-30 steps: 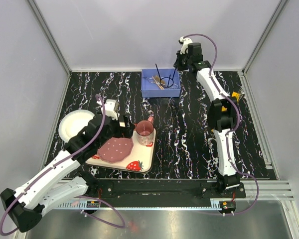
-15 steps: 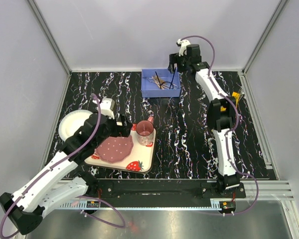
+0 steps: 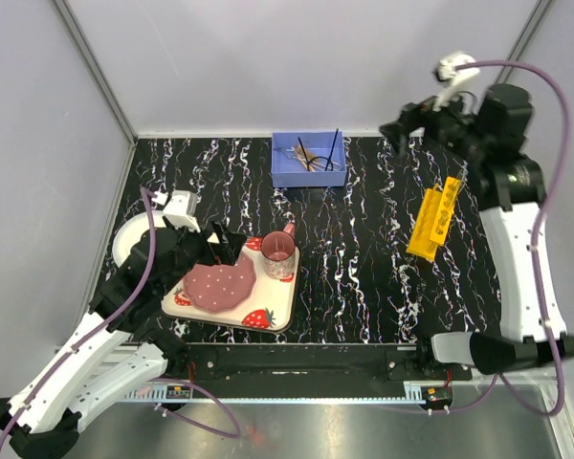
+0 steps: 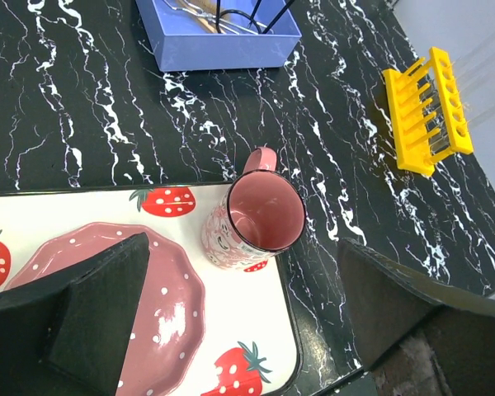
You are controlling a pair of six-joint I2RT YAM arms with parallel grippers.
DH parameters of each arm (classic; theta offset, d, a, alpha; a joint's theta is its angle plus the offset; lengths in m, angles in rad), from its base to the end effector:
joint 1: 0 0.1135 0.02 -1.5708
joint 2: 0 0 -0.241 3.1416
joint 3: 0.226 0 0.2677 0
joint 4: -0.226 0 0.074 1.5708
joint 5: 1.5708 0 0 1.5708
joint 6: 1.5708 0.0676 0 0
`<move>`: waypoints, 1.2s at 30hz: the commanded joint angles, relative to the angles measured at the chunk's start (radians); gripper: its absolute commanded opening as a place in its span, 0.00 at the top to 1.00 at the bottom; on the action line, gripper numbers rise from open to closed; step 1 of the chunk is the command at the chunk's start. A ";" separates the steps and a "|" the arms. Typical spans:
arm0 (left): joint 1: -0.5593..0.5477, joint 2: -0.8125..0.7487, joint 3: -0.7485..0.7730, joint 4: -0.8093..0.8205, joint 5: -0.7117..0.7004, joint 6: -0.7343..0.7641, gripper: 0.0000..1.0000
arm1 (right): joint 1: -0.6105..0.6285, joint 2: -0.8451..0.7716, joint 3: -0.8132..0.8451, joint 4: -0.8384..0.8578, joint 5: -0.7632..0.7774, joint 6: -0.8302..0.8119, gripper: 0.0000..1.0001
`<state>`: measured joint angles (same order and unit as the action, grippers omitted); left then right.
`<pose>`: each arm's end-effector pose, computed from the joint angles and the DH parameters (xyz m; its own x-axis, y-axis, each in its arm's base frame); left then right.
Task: Organize the chemistry lab equipment
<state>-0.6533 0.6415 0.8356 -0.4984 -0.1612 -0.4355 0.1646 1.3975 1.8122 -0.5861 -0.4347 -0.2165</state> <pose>0.1699 -0.1163 0.3247 -0.4175 -0.2048 -0.8853 0.3333 0.8718 -0.3589 0.3173 0.0816 0.4878 -0.0445 -0.2049 -0.9778 -0.5811 0.8014 -0.1415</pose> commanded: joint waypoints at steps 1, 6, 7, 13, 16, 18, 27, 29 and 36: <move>0.006 -0.032 0.046 -0.020 0.022 -0.023 0.01 | -0.158 -0.090 -0.145 -0.017 0.013 0.210 0.00; 0.007 -0.017 0.069 -0.028 0.026 0.000 0.01 | -0.292 -0.221 -0.263 -0.003 0.196 0.377 0.00; 0.007 -0.008 0.074 -0.032 0.028 0.003 0.01 | -0.303 -0.233 -0.290 0.000 0.221 0.391 0.00; 0.007 0.026 0.123 -0.057 0.006 0.018 0.01 | -0.326 -0.291 -0.320 -0.012 0.346 0.401 0.00; 0.011 0.035 0.164 -0.063 -0.011 0.021 0.01 | -0.326 -0.304 -0.312 -0.021 0.356 0.397 0.00; 0.026 0.038 0.192 -0.062 -0.014 0.011 0.01 | -0.326 -0.308 -0.301 -0.029 0.382 0.405 0.00; 0.170 0.152 0.411 -0.150 0.155 0.009 0.01 | -0.326 -0.327 -0.240 -0.093 0.290 0.368 0.00; 0.198 0.184 0.485 -0.160 0.218 0.021 0.01 | -0.326 -0.328 -0.229 -0.101 0.269 0.368 0.00; 0.201 0.227 0.660 -0.235 0.213 0.072 0.01 | -0.326 -0.336 -0.191 -0.130 0.214 0.378 0.00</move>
<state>-0.4572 0.8780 1.4181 -0.7052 0.0116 -0.3988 -0.1581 1.0809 1.5528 -0.7036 -0.1703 0.1577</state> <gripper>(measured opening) 0.984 0.994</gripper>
